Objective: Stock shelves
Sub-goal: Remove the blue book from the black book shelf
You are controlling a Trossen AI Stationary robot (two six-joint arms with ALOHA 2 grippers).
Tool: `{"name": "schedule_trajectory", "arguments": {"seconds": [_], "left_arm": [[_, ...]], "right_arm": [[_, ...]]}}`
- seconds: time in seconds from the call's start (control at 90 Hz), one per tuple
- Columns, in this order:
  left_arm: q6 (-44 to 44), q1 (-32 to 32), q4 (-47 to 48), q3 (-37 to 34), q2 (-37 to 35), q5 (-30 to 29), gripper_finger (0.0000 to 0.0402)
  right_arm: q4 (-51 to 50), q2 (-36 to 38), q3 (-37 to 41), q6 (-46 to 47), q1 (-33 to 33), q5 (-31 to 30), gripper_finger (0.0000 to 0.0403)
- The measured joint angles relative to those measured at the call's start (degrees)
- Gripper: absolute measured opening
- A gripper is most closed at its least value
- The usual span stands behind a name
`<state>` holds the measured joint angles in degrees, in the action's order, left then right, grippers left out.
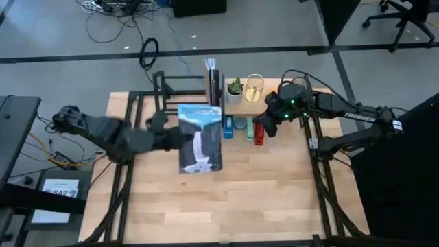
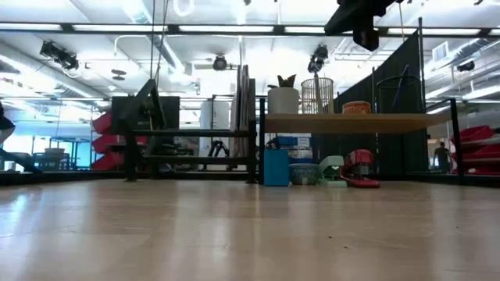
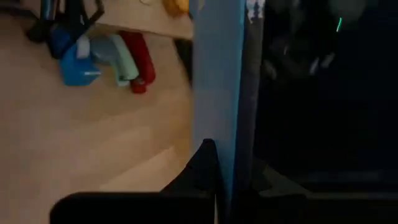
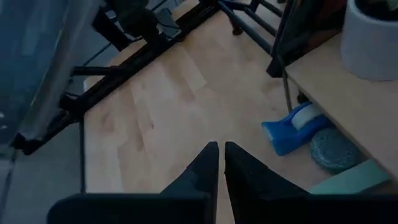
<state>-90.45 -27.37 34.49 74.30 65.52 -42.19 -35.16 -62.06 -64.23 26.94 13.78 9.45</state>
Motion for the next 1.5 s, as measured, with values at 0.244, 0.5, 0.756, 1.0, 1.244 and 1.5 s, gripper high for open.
{"name": "schedule_trajectory", "arguments": {"seconds": [0.244,0.5,0.756,1.0,1.244,1.5], "left_arm": [[-12.6,-9.7,-21.0,-23.6,-1.7,-7.9,0.0000],[-22.7,-14.1,-32.5,-41.4,-1.5,-7.6,0.0000],[-28.3,-14.4,-38.6,-54.0,-1.5,-5.8,0.0000],[-32.0,-14.3,-37.9,-60.7,-1.5,1.2,0.0006],[-33.8,-14.3,-38.2,-62.3,-1.5,4.8,0.0052],[-33.4,-14.3,-36.5,-62.3,-1.9,14.7,0.0151]], "right_arm": [[0.0,0.0,0.0,3.7,0.0,4.3,0.0001],[0.0,0.0,0.0,10.4,0.0,4.4,0.0001],[-0.1,0.0,0.0,16.1,0.0,5.4,0.0001],[-0.1,0.0,0.0,20.9,-0.1,5.4,0.0000],[-0.1,0.0,0.0,24.0,-0.4,4.2,0.0000],[-0.2,-0.7,0.0,24.5,-1.5,1.5,0.0000]]}}
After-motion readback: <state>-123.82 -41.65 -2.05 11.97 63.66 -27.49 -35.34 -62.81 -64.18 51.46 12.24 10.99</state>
